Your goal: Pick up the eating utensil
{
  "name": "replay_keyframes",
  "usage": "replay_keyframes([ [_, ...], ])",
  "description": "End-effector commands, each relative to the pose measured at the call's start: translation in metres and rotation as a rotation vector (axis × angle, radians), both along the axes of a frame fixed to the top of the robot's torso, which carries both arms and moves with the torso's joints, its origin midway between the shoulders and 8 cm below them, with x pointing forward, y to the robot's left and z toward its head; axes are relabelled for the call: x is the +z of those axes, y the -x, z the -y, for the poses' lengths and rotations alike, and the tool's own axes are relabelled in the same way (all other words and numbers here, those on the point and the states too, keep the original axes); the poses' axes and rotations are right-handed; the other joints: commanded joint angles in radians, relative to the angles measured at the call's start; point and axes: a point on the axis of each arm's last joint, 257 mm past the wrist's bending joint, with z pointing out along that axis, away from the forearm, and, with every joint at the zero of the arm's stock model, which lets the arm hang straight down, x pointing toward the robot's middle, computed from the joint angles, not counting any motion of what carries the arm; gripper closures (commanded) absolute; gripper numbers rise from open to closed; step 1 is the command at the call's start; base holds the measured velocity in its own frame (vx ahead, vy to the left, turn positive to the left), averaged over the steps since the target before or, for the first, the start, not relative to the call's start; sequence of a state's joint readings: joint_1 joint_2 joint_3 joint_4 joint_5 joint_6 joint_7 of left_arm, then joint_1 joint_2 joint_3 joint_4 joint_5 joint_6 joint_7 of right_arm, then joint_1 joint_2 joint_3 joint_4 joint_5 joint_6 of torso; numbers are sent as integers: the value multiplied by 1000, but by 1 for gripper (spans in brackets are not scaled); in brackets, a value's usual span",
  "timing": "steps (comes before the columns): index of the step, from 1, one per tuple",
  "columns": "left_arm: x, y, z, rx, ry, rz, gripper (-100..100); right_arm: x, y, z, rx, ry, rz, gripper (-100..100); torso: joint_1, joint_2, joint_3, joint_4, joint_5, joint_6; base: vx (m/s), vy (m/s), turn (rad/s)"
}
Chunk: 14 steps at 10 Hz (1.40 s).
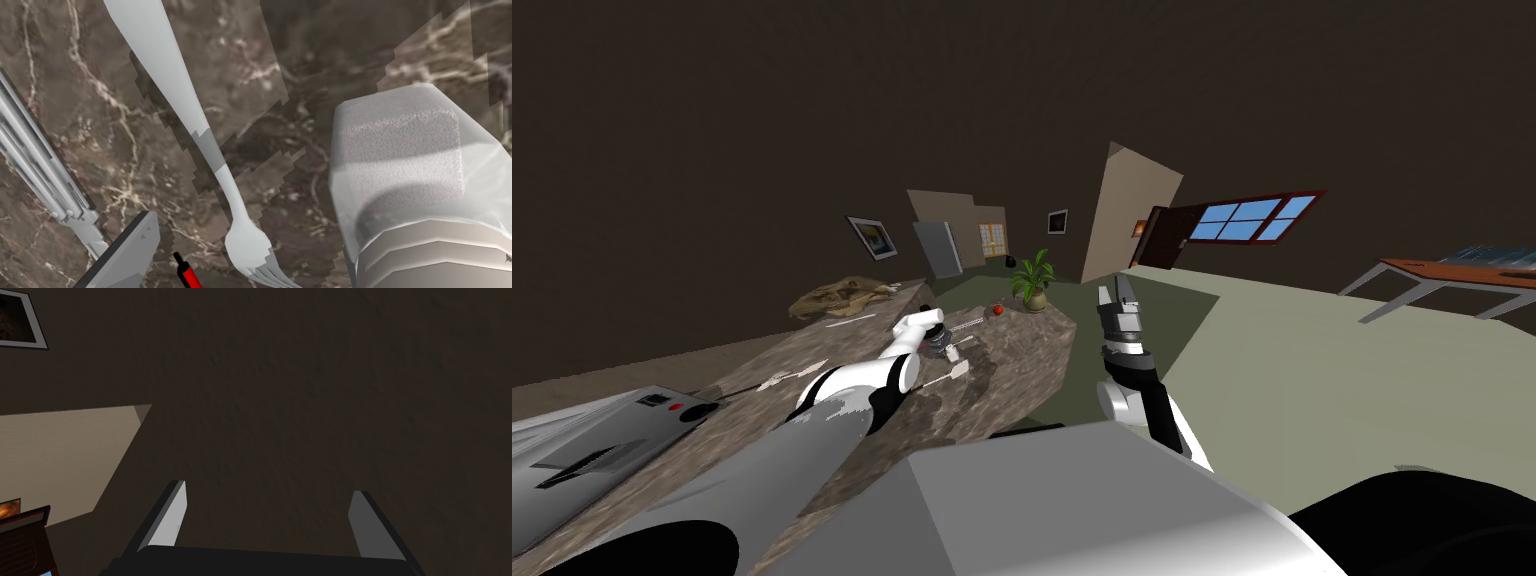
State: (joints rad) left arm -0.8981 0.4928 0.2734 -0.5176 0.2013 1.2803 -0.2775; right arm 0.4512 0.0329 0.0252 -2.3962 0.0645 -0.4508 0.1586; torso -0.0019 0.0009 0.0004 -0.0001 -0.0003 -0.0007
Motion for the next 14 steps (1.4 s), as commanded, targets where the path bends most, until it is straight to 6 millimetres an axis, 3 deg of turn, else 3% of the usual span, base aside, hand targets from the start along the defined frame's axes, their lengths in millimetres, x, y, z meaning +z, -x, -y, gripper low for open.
replay_keyframes([
  [1,-6,4,-1,5,4,-13,-100,0,0,0,0,0,0,0,0,0,0,0,0,0,-6,-2,8],
  [2,-8,13,-24,20,4,-12,-100,0,0,0,0,0,0,0,2,0,0,0,0,0,8,-46,-126],
  [3,-8,13,-24,20,4,-12,-100,0,0,0,0,0,0,0,0,0,0,0,0,0,14,-53,-44],
  [4,-9,23,-46,35,3,-10,-100,0,0,0,0,0,0,0,0,-1,0,0,0,0,15,-94,-85],
  [5,-9,23,-46,35,3,-10,-100,0,0,0,0,0,0,0,-3,-1,0,0,-1,0,16,-85,-45],
  [6,-10,33,-68,50,1,-7,-100,0,0,0,0,0,0,0,-3,-1,-1,0,-1,0,27,-81,-107],
  [9,-10,33,-68,50,1,-7,-100,0,0,0,0,0,0,0,2,-2,-1,-1,1,1,9,-26,-13],
  [10,-10,43,-90,65,-3,-3,-100,0,0,0,0,0,0,0,3,-2,-1,-1,1,1,11,-44,-119],
  [11,11,24,-93,48,-27,52,-100,0,0,0,0,0,0,0,1,-2,-1,-1,1,1,13,-59,-42],
  [14,-7,41,-90,63,-6,4,-100,0,0,0,0,0,0,0,3,-2,-1,-1,1,1,5,-13,3],
])
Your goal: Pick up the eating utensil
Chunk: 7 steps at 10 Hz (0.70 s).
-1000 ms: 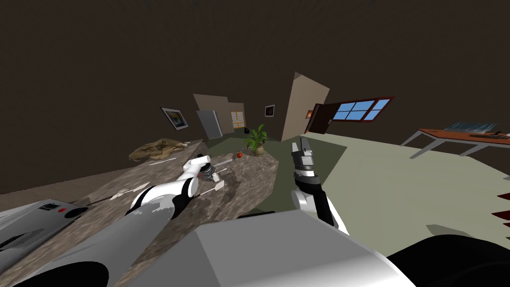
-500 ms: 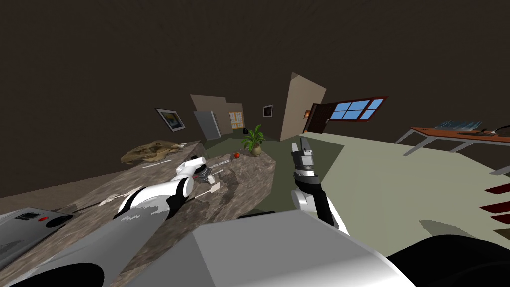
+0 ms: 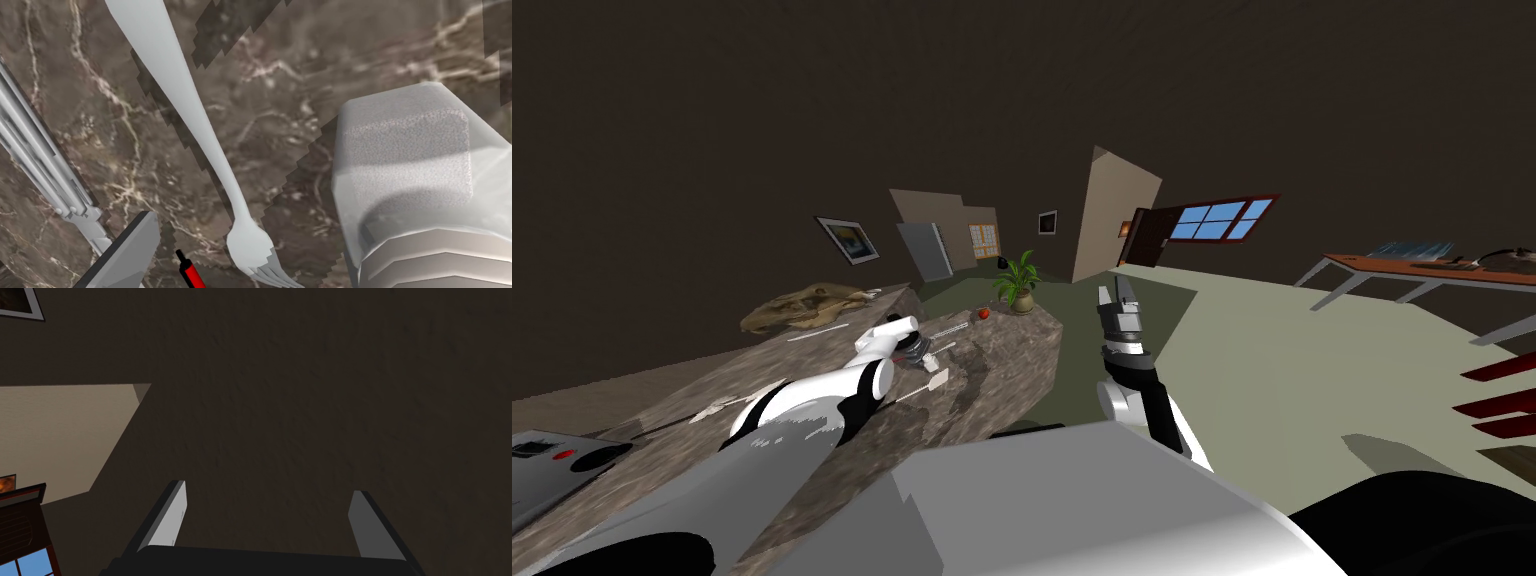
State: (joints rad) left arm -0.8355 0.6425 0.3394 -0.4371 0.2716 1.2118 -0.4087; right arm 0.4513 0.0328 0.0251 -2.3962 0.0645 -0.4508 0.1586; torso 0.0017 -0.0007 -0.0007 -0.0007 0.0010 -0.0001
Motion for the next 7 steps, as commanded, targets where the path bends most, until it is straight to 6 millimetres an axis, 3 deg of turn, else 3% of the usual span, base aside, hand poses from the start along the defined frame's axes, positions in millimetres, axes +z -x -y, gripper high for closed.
replay_keyframes([
  [1,-5,5,1,5,8,-17,-100,0,0,0,0,0,0,0,0,0,0,0,0,0,-2,7,-1],
  [2,-4,16,-21,20,4,-12,-100,0,0,0,0,0,0,0,0,0,0,0,0,0,14,-47,-103],
  [3,-5,12,-11,16,6,-14,-100,0,0,0,0,0,0,0,-2,0,0,0,0,0,9,-29,-15],
  [4,-5,12,-13,15,5,-13,100,0,0,0,0,0,0,0,-2,0,0,0,-1,0,0,0,0],
  [7,-4,11,-12,18,7,-10,100,0,0,0,0,0,0,0,1,0,-1,-1,1,0,2,0,-2],
])
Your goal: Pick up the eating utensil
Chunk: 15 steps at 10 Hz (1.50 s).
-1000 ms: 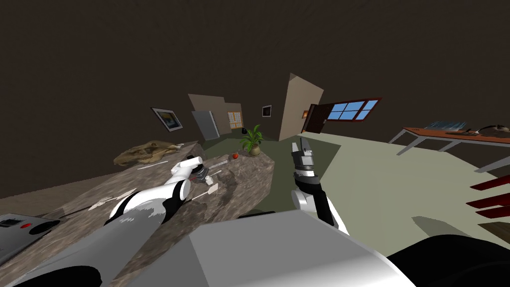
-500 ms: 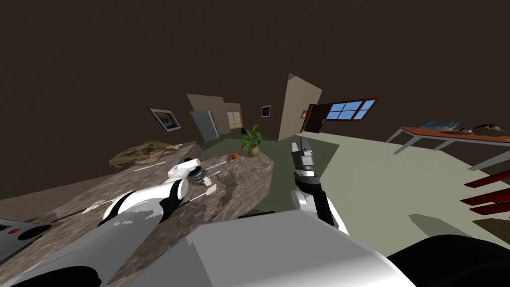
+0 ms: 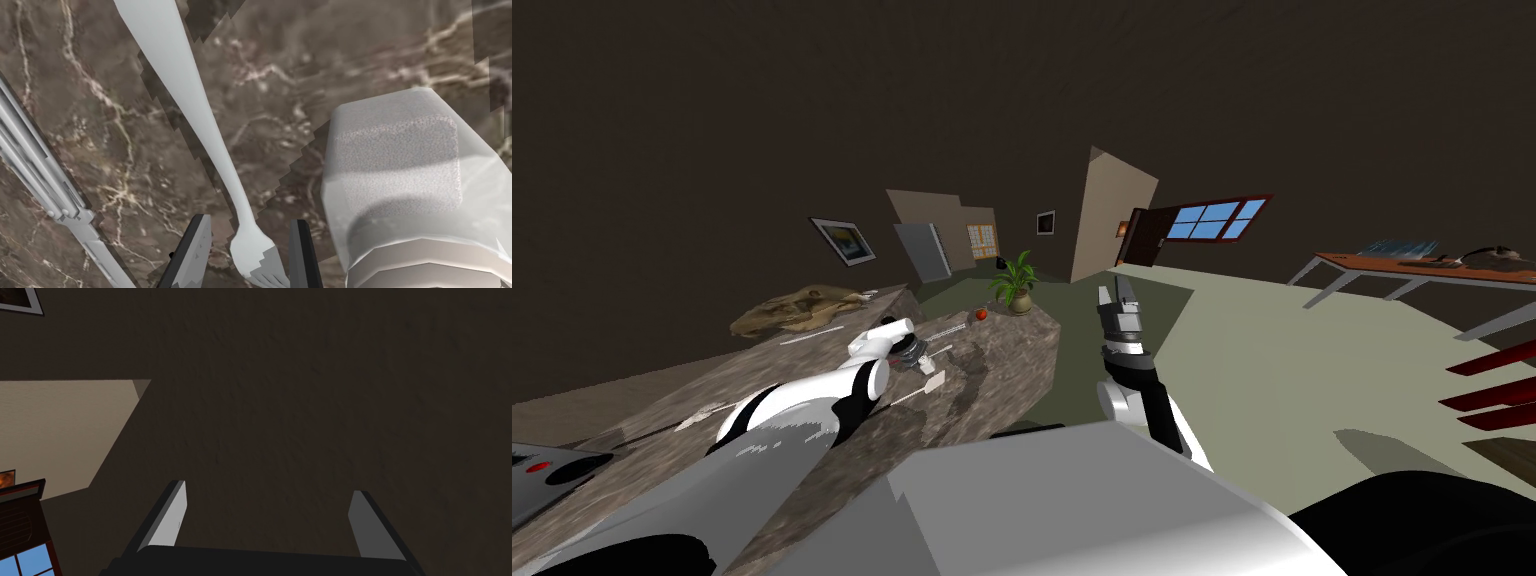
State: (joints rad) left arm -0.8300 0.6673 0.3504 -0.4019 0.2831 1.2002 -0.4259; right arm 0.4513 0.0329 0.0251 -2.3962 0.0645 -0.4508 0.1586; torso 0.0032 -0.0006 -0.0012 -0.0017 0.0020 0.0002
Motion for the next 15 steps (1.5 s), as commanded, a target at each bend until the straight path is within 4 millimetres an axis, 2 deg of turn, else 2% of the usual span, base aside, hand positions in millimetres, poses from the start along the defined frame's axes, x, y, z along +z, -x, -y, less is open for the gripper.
replay_keyframes([
  [1,0,0,0,0,0,0,100,0,0,0,0,0,0,0,0,0,0,0,0,0,0,0,0],
  [2,0,0,0,0,0,0,0,0,0,0,0,0,0,0,0,0,0,0,0,0,0,0,0],
  [3,2,-16,29,-22,-1,-8,100,0,0,0,0,0,0,0,0,0,0,0,0,0,-28,77,179],
  [4,-1,-16,35,-29,5,-11,100,0,0,0,0,0,0,0,4,1,1,0,1,0,-29,104,93],
  [5,15,-32,30,-41,-21,39,100,0,0,0,0,0,0,0,6,2,1,0,1,0,-19,56,1],
  [7,-1,-16,35,-29,5,-11,100,0,0,0,0,0,0,0,2,0,0,0,0,0,2,8,-12],
  [9,2,-36,78,-57,7,-15,100,0,0,0,0,0,0,0,3,1,0,-1,1,0,-20,81,146],
  [10,5,-40,79,-62,3,-3,100,0,0,0,0,0,0,0,6,2,1,-1,2,0,-25,87,32],
  [12,6,-53,123,-87,6,-15,100,0,0,0,0,0,0,0,5,1,0,0,2,0,-27,109,121],
  [13,12,-61,140,-99,-2,-12,100,0,0,0,0,0,0,0,7,3,1,0,2,0,-43,140,168],
  [14,9,-61,148,-103,6,-15,100,0,0,0,0,0,0,0,8,3,2,0,2,-1,-17,99,41],
  [15,13,-68,171,-118,4,-12,100,0,0,0,0,0,0,0,6,2,1,0,2,0,-9,90,93],
])
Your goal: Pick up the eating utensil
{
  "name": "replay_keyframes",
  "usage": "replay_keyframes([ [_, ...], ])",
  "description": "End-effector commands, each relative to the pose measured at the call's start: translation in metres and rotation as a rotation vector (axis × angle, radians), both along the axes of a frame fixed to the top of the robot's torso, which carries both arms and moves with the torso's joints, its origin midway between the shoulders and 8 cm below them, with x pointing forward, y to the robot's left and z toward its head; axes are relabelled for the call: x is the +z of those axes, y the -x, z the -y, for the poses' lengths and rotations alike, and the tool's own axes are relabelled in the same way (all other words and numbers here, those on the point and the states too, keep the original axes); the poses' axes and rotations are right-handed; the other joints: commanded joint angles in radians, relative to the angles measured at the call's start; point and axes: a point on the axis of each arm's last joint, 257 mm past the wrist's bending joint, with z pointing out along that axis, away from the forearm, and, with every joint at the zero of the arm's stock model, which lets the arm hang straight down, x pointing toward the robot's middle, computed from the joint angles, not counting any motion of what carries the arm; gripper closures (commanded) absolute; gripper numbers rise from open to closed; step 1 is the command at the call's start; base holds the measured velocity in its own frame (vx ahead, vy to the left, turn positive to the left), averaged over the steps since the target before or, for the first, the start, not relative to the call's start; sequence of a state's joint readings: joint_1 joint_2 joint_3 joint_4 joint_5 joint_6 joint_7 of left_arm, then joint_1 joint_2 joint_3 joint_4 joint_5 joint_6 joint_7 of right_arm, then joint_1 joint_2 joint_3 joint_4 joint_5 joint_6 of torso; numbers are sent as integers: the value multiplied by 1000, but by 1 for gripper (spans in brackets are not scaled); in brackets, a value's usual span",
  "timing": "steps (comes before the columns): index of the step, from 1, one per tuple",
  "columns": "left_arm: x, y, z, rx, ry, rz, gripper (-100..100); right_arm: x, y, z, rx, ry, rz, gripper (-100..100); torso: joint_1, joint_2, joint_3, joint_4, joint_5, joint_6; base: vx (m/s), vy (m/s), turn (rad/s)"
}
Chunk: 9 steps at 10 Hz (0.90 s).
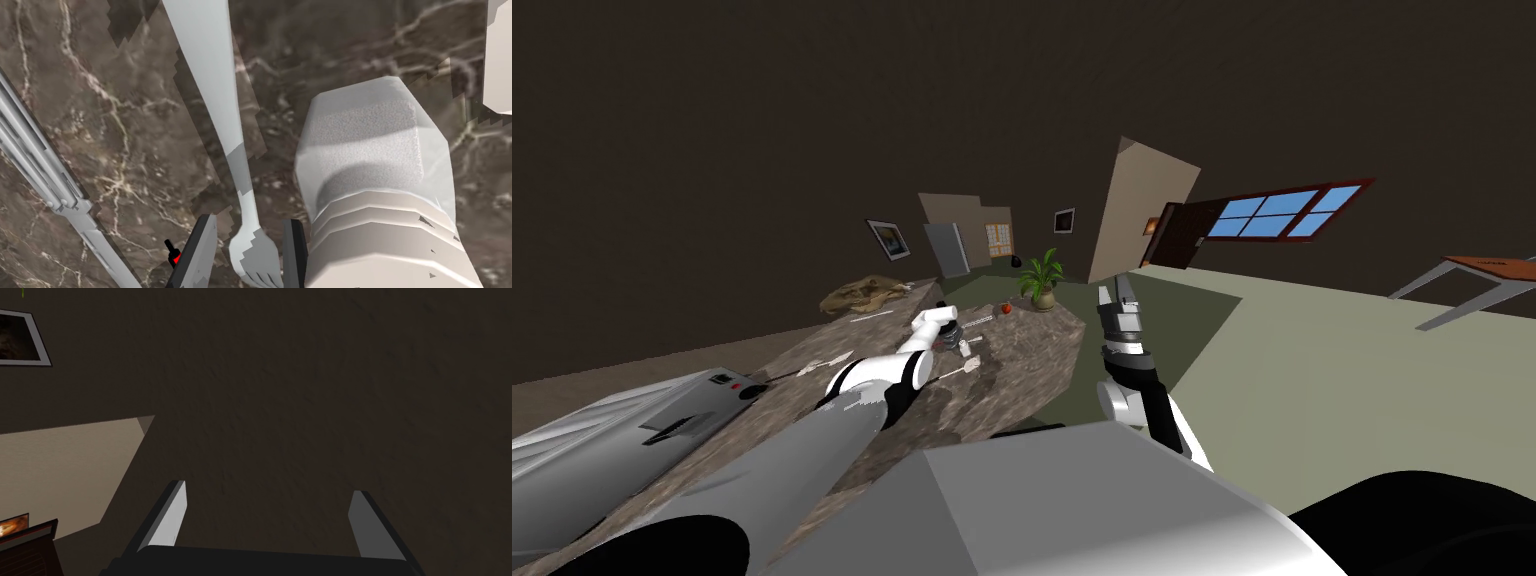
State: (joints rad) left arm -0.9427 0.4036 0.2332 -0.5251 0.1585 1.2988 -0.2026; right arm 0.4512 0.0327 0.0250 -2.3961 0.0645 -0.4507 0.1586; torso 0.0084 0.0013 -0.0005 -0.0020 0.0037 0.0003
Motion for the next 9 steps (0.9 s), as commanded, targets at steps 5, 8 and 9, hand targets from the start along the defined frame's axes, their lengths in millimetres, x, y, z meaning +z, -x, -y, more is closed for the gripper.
replay_keyframes([
  [5,8,-11,36,-20,-2,6,100,0,0,0,0,0,0,0,-6,0,0,0,-2,0,-4,44,37],
  [8,11,-15,50,-32,-5,11,100,0,0,0,0,0,0,0,-4,0,1,1,-1,0,-3,23,40],
  [9,12,-15,53,-31,-4,10,0,0,0,0,0,0,0,0,-5,1,1,1,-1,0,0,0,0],
])
